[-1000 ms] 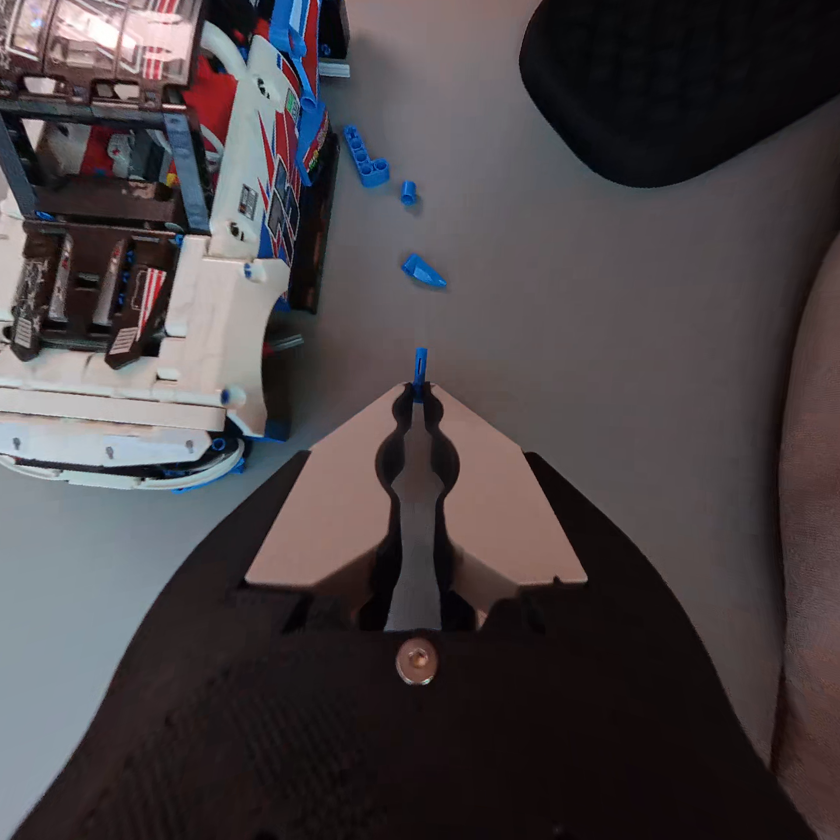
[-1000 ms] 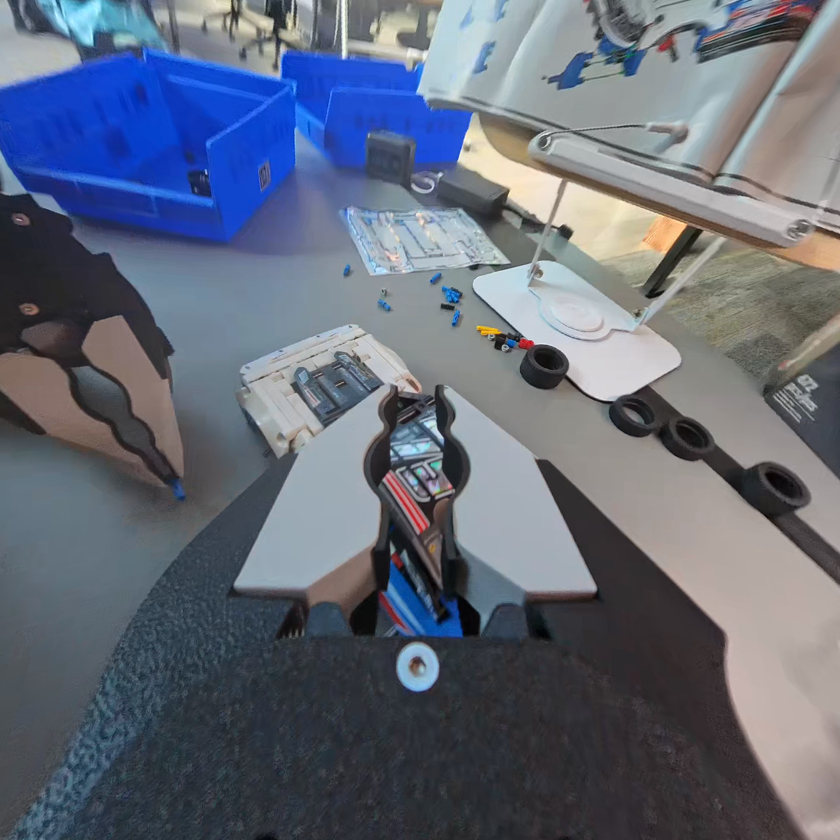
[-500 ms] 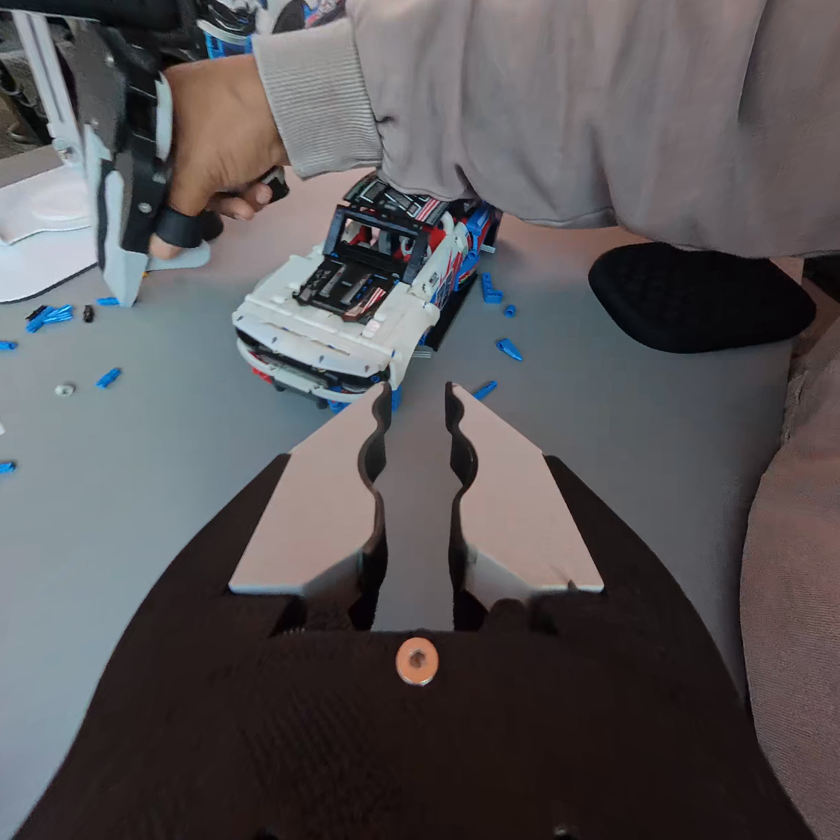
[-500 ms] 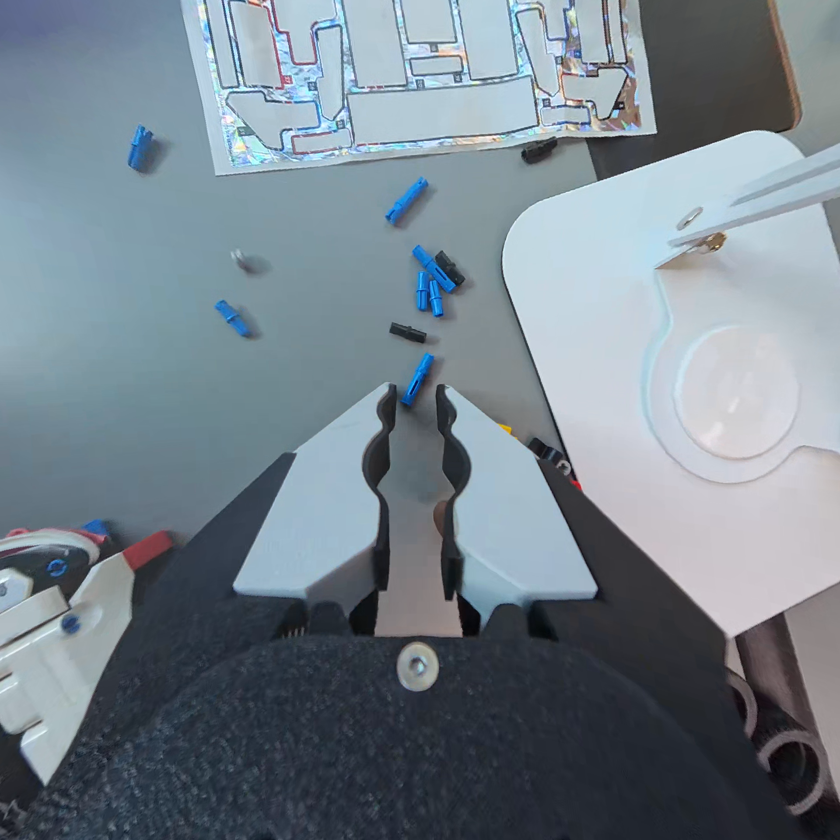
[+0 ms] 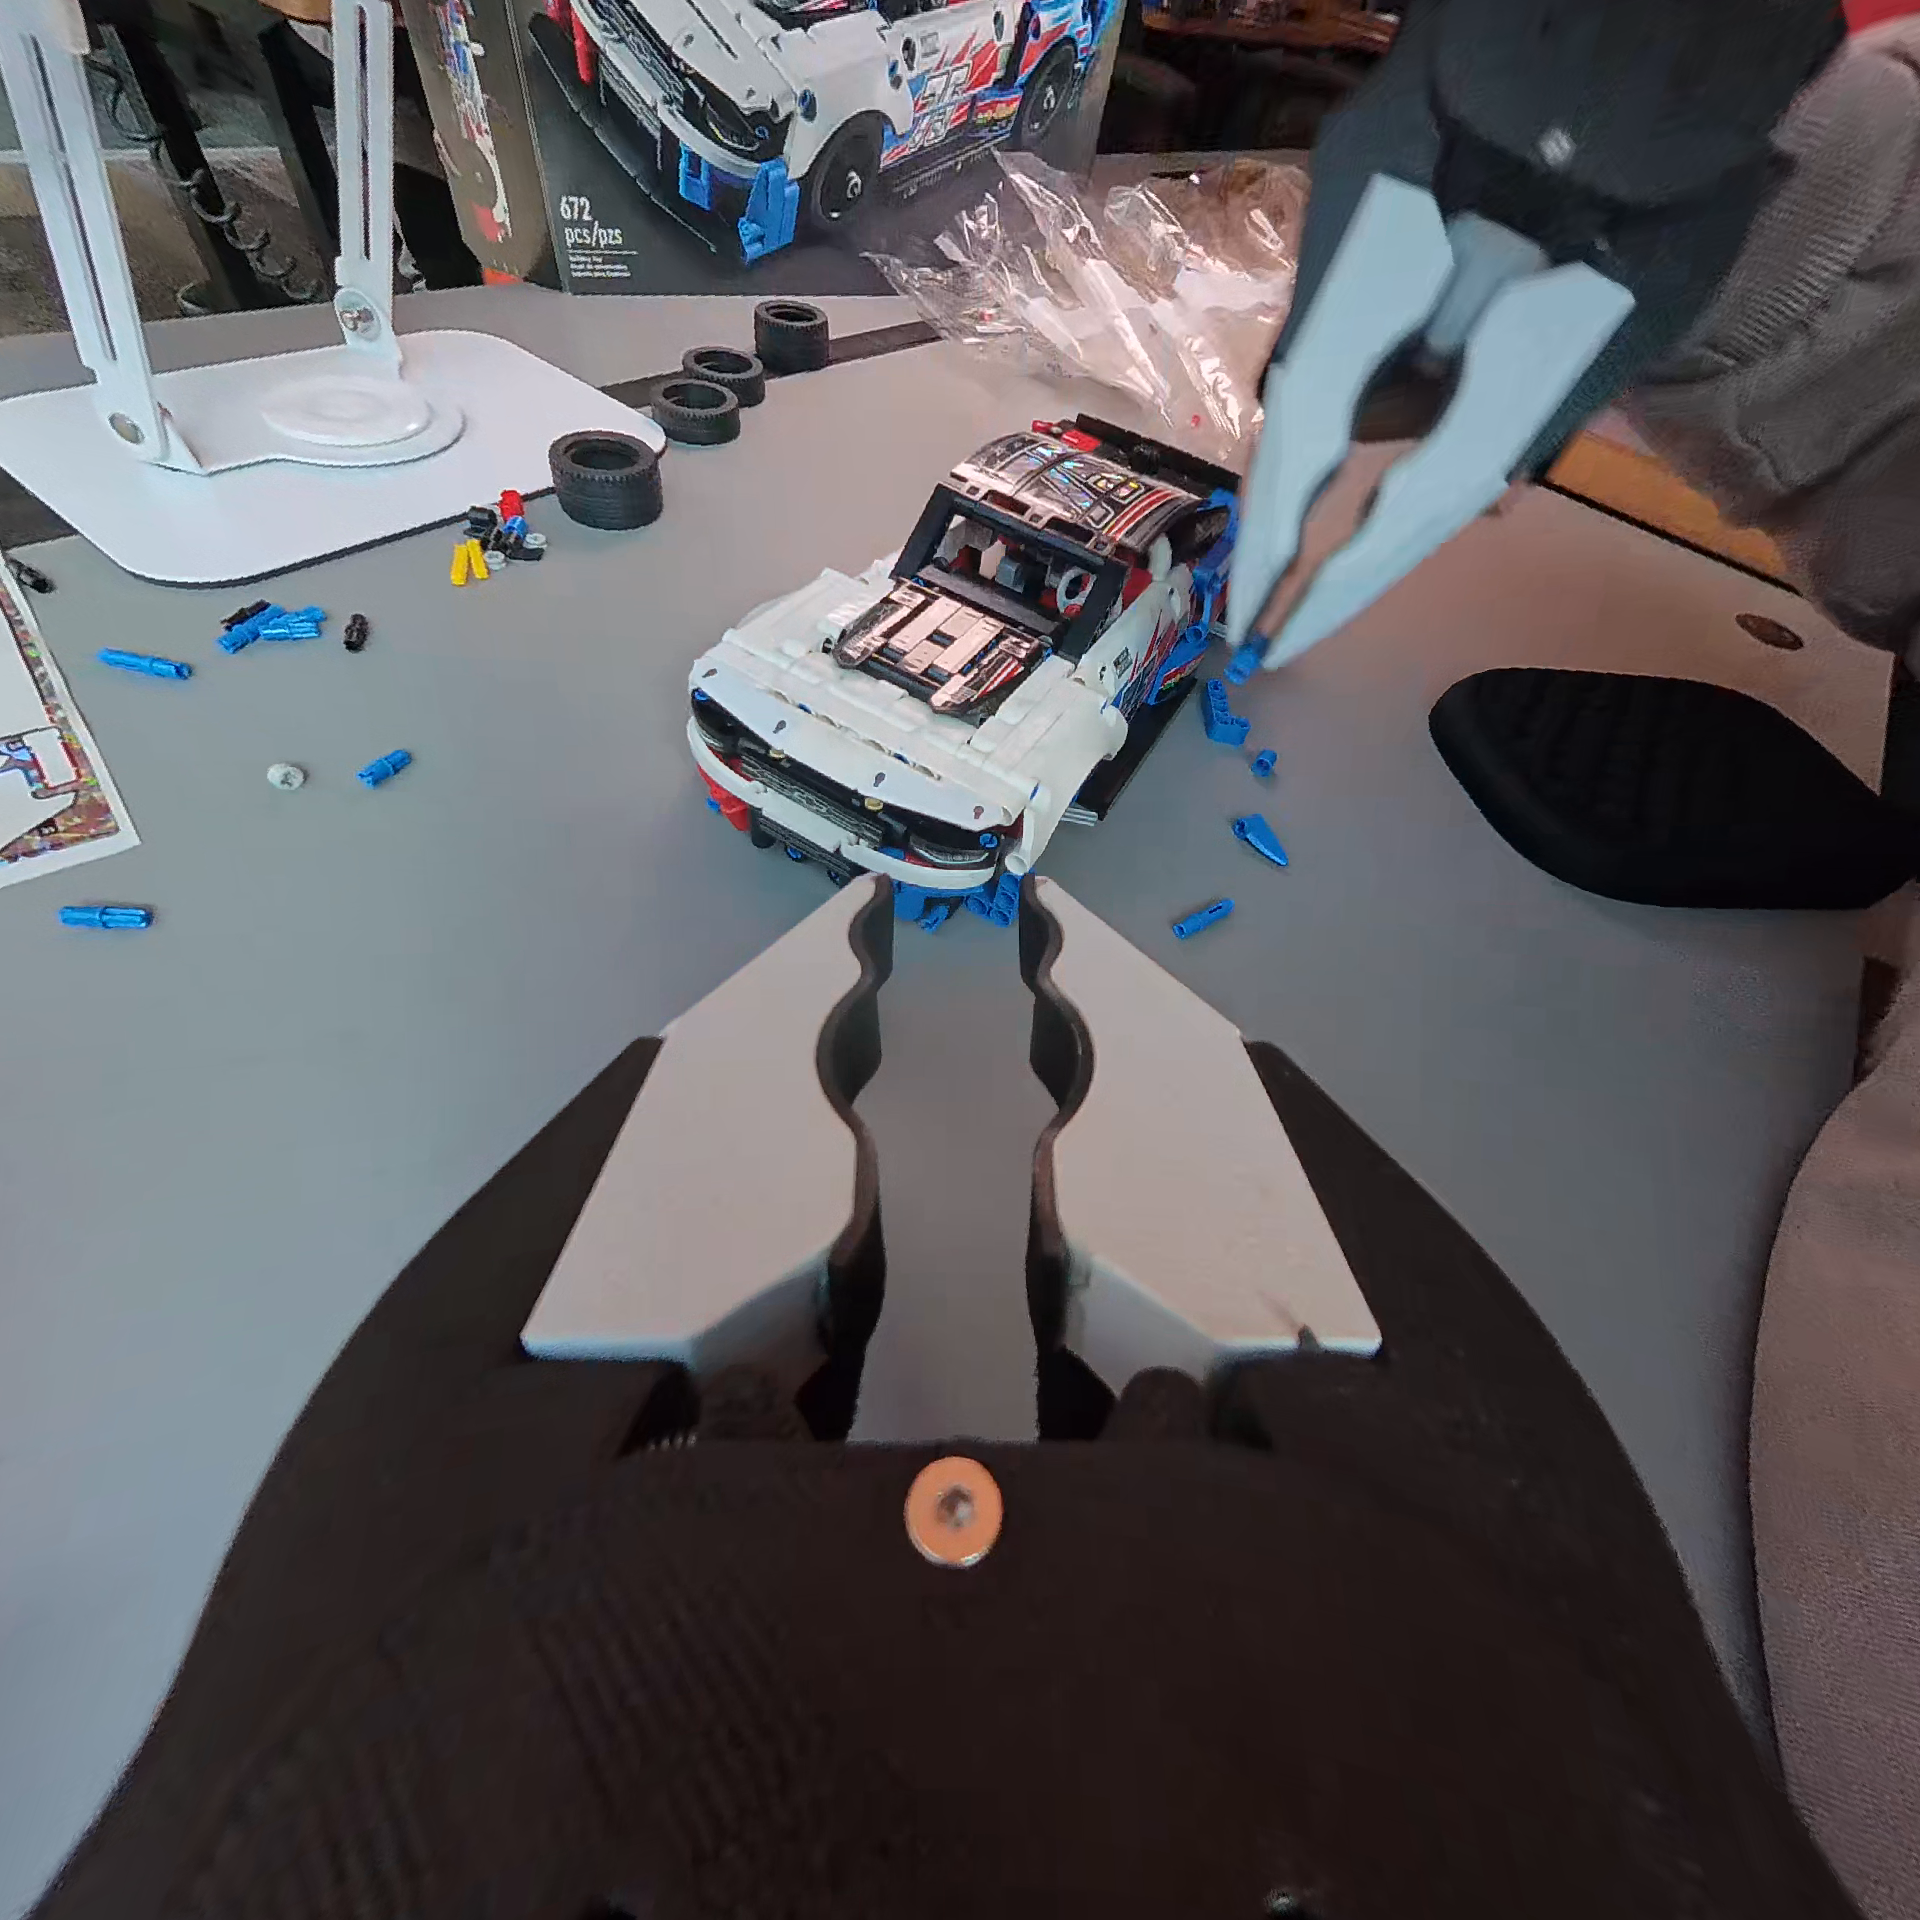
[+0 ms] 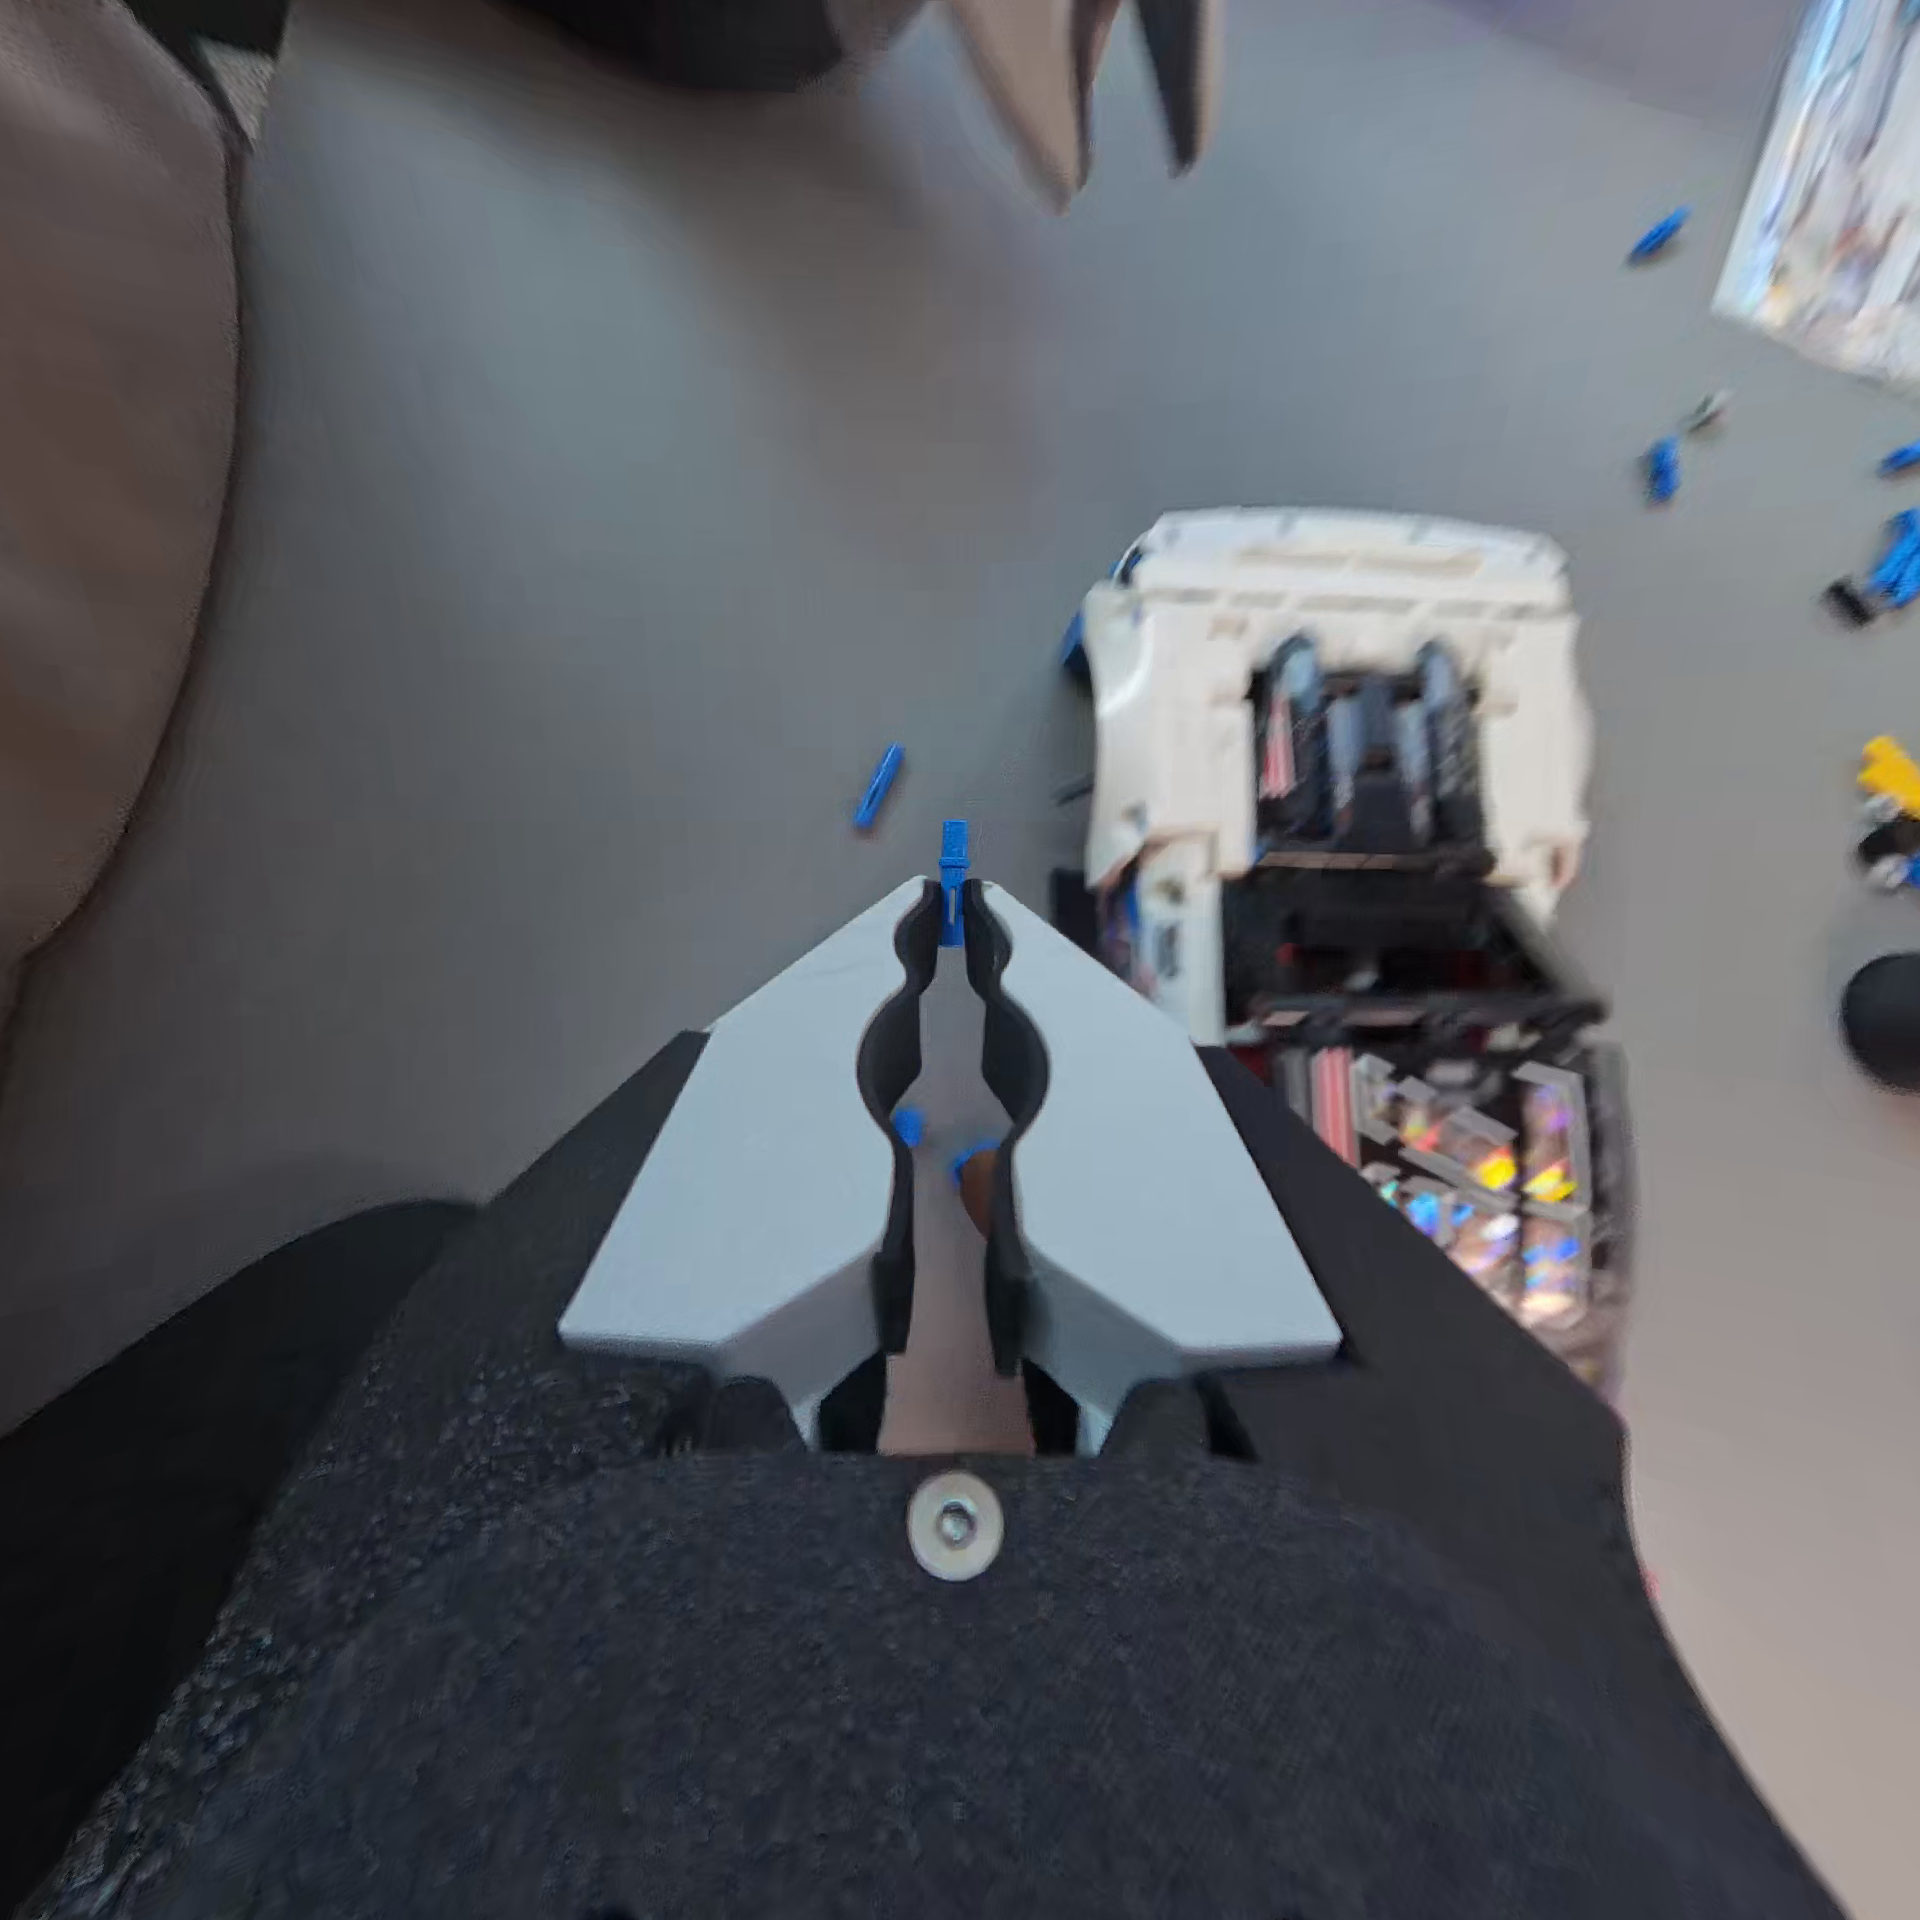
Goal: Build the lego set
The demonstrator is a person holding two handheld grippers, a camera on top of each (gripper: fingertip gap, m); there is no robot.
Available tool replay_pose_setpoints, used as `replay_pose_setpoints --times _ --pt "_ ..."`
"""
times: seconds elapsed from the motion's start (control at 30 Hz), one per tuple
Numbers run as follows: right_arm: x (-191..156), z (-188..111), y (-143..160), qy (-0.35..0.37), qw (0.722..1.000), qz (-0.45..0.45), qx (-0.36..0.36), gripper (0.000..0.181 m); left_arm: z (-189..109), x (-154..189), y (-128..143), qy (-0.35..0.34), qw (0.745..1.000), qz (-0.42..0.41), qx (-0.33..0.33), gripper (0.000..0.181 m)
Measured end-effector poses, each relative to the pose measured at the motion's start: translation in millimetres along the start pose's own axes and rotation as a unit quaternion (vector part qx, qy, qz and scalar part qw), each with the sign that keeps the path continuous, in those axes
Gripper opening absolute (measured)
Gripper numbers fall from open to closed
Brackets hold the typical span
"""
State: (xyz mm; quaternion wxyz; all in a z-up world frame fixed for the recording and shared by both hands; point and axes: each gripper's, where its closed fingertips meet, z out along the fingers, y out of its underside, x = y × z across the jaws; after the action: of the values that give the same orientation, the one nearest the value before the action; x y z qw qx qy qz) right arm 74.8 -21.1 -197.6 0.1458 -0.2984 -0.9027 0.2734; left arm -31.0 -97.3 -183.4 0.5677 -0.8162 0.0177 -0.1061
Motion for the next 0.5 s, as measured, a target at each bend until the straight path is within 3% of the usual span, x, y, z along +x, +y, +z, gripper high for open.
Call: replay_pose_setpoints --times 0.03,0.13,0.23,0.5 --pt "-13.0 0.6 19.1 0.009 1.0 0.017 -0.017 0.002 0.4 -1.7 -2.0 -0.002 1.0 -0.002 0.003 0.023" --pt "-30.7 2.4 57.8 0.036 0.996 0.079 -0.033 0.002 0.4 -6.1 -9.2 -0.016 1.0 0.002 0.018 0.023" --pt "-32.8 5.2 77.0 0.062 0.992 0.101 -0.047 0.002 0.9 -8.4 -10.9 -0.027 0.999 0.003 0.026 0.023" --pt "-24.6 15.3 79.8 0.081 0.989 0.121 -0.03 0.003 1.6 -11.3 -5.5 -0.04 0.999 0.0 0.022 0.024"
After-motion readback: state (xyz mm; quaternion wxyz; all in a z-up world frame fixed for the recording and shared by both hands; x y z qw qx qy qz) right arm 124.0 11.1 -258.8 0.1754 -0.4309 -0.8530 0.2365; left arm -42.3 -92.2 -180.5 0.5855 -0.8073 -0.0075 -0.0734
